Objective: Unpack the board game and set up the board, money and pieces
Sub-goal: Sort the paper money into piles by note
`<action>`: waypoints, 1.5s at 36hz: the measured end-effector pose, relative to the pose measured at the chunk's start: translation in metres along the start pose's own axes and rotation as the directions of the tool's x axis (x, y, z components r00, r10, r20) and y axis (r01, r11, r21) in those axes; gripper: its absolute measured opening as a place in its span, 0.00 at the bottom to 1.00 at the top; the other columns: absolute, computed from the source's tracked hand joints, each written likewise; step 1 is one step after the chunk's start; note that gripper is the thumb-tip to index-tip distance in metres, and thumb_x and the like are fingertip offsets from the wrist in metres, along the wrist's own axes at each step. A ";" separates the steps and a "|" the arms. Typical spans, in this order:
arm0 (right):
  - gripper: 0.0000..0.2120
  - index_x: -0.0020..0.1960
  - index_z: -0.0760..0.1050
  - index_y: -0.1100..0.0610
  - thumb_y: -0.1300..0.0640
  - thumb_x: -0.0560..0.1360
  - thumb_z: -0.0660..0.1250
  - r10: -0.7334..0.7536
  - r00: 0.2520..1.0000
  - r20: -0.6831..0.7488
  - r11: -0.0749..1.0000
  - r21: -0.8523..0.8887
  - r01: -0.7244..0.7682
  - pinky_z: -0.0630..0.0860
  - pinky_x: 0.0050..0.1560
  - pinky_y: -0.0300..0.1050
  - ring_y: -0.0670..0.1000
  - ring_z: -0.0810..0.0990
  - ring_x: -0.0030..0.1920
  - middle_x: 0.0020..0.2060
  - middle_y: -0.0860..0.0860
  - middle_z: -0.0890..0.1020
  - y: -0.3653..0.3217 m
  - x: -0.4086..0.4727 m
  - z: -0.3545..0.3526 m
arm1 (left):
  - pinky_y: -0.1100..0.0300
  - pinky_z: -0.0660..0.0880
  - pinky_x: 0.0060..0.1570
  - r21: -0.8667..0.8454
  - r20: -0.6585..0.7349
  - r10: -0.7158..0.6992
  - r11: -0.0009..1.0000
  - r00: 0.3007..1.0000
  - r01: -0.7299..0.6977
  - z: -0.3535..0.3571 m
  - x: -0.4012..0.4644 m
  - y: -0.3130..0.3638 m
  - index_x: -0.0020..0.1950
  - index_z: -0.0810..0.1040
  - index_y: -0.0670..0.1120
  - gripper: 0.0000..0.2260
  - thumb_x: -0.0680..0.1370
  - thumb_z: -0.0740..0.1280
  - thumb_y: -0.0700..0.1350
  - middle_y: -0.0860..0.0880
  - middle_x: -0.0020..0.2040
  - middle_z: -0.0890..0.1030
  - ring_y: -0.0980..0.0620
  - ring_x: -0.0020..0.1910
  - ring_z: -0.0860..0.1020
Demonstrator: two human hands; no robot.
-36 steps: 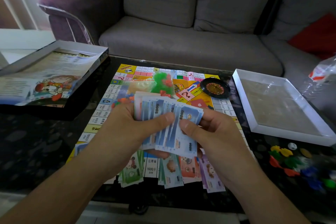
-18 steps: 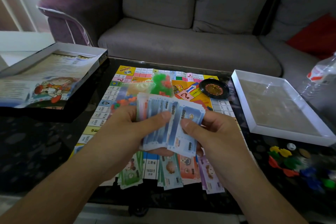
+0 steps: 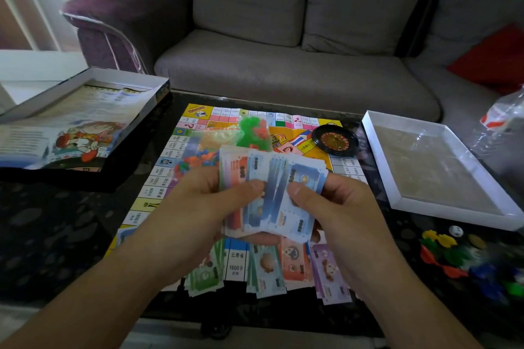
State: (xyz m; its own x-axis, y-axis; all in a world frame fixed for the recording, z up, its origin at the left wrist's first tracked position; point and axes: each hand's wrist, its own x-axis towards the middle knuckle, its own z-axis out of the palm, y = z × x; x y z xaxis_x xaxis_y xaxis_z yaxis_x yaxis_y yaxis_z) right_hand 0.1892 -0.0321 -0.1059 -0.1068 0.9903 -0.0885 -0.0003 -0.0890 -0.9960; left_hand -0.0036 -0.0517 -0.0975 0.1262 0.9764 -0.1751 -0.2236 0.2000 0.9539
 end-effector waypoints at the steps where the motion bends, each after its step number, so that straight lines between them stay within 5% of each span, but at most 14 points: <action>1: 0.06 0.48 0.86 0.60 0.63 0.80 0.71 -0.001 1.000 0.002 1.000 -0.002 0.001 0.74 0.26 0.35 0.46 0.83 0.31 0.38 0.54 0.87 0.000 0.000 -0.001 | 0.37 0.84 0.47 0.035 0.002 0.013 0.999 1.000 -0.013 0.000 0.000 0.000 0.60 0.83 0.39 0.15 0.76 0.69 0.42 0.39 0.54 0.87 0.37 0.51 0.87; 9: 0.07 0.54 0.87 0.55 0.61 0.80 0.71 -0.012 0.998 0.058 0.998 -0.055 0.015 0.79 0.30 0.37 0.51 0.88 0.40 0.44 0.53 0.89 0.003 0.000 0.002 | 0.41 0.85 0.41 0.190 -0.072 0.103 0.978 0.992 -0.088 0.001 0.001 -0.005 0.57 0.86 0.44 0.11 0.75 0.73 0.40 0.44 0.49 0.89 0.41 0.46 0.88; 16: 0.11 0.50 0.87 0.44 0.59 0.81 0.71 -0.061 0.997 0.042 0.979 -0.191 0.068 0.86 0.41 0.63 0.56 0.88 0.43 0.45 0.49 0.89 0.007 0.001 0.001 | 0.46 0.85 0.36 0.226 -0.104 0.075 0.973 0.992 -0.050 -0.003 0.003 -0.004 0.52 0.87 0.44 0.11 0.71 0.76 0.42 0.46 0.46 0.89 0.43 0.43 0.88; 18: 0.08 0.53 0.86 0.45 0.57 0.81 0.71 -0.066 0.997 0.027 0.965 -0.254 0.070 0.86 0.37 0.58 0.52 0.87 0.42 0.46 0.46 0.88 0.010 0.003 0.001 | 0.48 0.86 0.36 0.239 -0.088 0.065 0.970 0.994 -0.042 -0.004 0.004 -0.002 0.51 0.87 0.44 0.11 0.70 0.75 0.44 0.46 0.46 0.89 0.44 0.43 0.88; 21: 0.07 0.54 0.84 0.44 0.55 0.81 0.71 -0.060 0.998 0.034 0.952 -0.299 0.067 0.79 0.31 0.38 0.47 0.87 0.43 0.45 0.44 0.87 0.011 0.003 0.004 | 0.48 0.86 0.38 0.246 -0.062 0.068 0.968 0.996 -0.051 -0.005 0.004 -0.003 0.52 0.87 0.44 0.08 0.74 0.75 0.42 0.46 0.46 0.89 0.44 0.44 0.88; 27: 0.06 0.57 0.83 0.43 0.51 0.82 0.69 -0.037 0.994 0.103 0.943 -0.327 0.069 0.86 0.44 0.46 0.44 0.87 0.48 0.50 0.45 0.86 0.016 0.003 0.010 | 0.48 0.85 0.38 0.290 -0.052 0.048 0.957 0.998 -0.030 -0.006 0.002 -0.004 0.53 0.87 0.45 0.06 0.77 0.75 0.41 0.46 0.46 0.89 0.44 0.42 0.88; 31: 0.08 0.57 0.83 0.48 0.55 0.84 0.66 0.014 0.990 0.137 0.987 -0.161 0.009 0.75 0.29 0.36 0.42 0.83 0.31 0.37 0.43 0.85 0.008 0.002 0.013 | 0.45 0.85 0.40 0.306 -0.067 0.011 0.952 0.998 0.010 -0.013 0.003 0.003 0.54 0.86 0.43 0.07 0.76 0.75 0.42 0.47 0.47 0.89 0.45 0.44 0.88; 37: 0.07 0.51 0.81 0.58 0.57 0.84 0.66 0.043 0.999 0.014 0.981 -0.188 -0.040 0.65 0.26 0.42 0.51 0.65 0.25 0.28 0.53 0.70 0.019 0.008 0.018 | 0.56 0.83 0.34 0.118 -0.168 -0.040 0.991 0.985 0.061 -0.042 0.002 0.027 0.56 0.84 0.41 0.10 0.78 0.73 0.45 0.43 0.48 0.88 0.46 0.46 0.88; 43: 0.06 0.55 0.82 0.47 0.54 0.85 0.66 0.099 0.977 0.189 0.932 -0.362 -0.024 0.73 0.32 0.50 0.53 0.72 0.26 0.26 0.48 0.77 0.033 0.008 0.063 | 0.48 0.86 0.41 -0.156 -0.336 -0.102 0.986 0.936 0.052 -0.089 -0.001 0.051 0.58 0.80 0.37 0.11 0.80 0.71 0.43 0.38 0.52 0.87 0.42 0.49 0.88; 46: 0.06 0.49 0.80 0.49 0.52 0.83 0.68 0.067 0.963 0.260 0.877 -0.476 0.067 0.77 0.34 0.50 0.47 0.78 0.29 0.34 0.49 0.83 0.039 0.010 0.105 | 0.49 0.85 0.37 -0.261 -0.365 -0.124 0.965 0.923 0.026 -0.104 -0.006 0.059 0.61 0.78 0.35 0.11 0.83 0.67 0.41 0.36 0.51 0.87 0.41 0.48 0.88; 50: 0.13 0.41 0.71 0.47 0.52 0.82 0.70 0.041 0.944 0.328 0.791 -0.588 0.169 0.71 0.30 0.33 0.43 0.78 0.36 0.39 0.47 0.79 0.043 0.017 0.164 | 0.49 0.85 0.37 -0.297 -0.342 -0.097 0.955 0.935 -0.010 -0.114 -0.008 0.064 0.68 0.74 0.37 0.12 0.86 0.61 0.40 0.37 0.51 0.87 0.42 0.48 0.88; 54: 0.06 0.53 0.71 0.49 0.53 0.81 0.68 0.026 0.956 0.291 0.741 -0.648 0.177 0.82 0.45 0.49 0.49 0.82 0.48 0.48 0.48 0.81 0.056 0.015 0.209 | 0.49 0.85 0.39 -0.267 -0.290 -0.056 0.963 0.955 -0.025 -0.117 -0.010 0.065 0.71 0.72 0.38 0.13 0.86 0.60 0.39 0.38 0.51 0.87 0.42 0.49 0.88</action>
State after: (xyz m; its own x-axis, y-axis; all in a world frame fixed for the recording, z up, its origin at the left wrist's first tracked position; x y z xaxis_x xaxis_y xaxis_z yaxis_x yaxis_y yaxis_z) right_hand -0.0205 -0.0448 -0.1606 -0.3916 0.9138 -0.1075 0.6250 0.1783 -0.7600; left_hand -0.1326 -0.0392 -0.0618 -0.1476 0.9451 -0.2914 -0.4768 0.1902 0.8582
